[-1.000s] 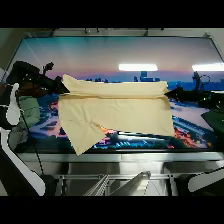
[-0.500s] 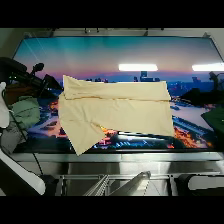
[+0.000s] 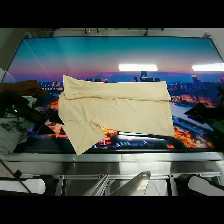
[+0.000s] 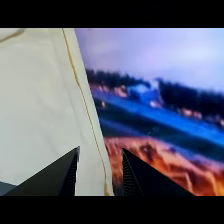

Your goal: Fold the shirts.

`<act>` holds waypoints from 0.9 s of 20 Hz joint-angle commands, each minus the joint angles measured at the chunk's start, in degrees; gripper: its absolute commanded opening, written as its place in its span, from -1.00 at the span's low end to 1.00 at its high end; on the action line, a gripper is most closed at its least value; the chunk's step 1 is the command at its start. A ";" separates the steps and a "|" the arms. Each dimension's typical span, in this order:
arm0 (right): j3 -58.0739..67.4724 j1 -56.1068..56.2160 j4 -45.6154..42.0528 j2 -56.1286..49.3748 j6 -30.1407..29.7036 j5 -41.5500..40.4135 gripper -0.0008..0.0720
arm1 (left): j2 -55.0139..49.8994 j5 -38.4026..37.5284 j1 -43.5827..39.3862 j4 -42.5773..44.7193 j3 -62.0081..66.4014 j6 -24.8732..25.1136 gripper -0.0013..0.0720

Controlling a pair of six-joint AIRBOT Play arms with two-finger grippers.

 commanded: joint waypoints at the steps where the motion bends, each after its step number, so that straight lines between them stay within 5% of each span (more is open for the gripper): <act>1: -4.48 -0.07 2.43 3.23 -0.66 -1.07 -0.09 | 7.26 -16.87 -2.23 -3.63 -15.61 -0.61 0.92; 3: -4.48 -0.07 4.02 4.44 -1.09 0.22 -0.09 | 8.92 -26.16 -3.98 -10.40 -19.89 -0.20 0.85; 4: -4.48 -0.07 5.18 5.20 -1.79 1.01 -0.09 | 9.75 -29.86 -4.79 -13.27 -21.38 0.92 0.45; 8: -4.46 -0.24 6.01 9.05 -1.86 2.67 -0.09 | 10.34 -32.13 -7.19 -19.32 -23.45 4.87 0.27; 10: -4.48 -0.35 4.33 9.66 0.63 4.20 -0.09 | 10.78 -30.60 -7.23 -19.28 -23.45 5.88 -0.88; 11: -4.50 -0.33 0.48 9.38 3.69 4.92 -0.08 | 11.52 -29.77 -7.23 -19.23 -23.45 6.51 -0.89; 13: -4.92 -0.31 -7.80 8.04 9.40 6.38 0.48 | 13.57 -28.39 -7.10 -18.84 -23.43 7.32 -0.89; 18: -9.42 0.02 -7.15 1.44 7.78 5.81 0.47 | 15.93 -26.03 -4.76 -18.80 -23.45 8.72 -0.89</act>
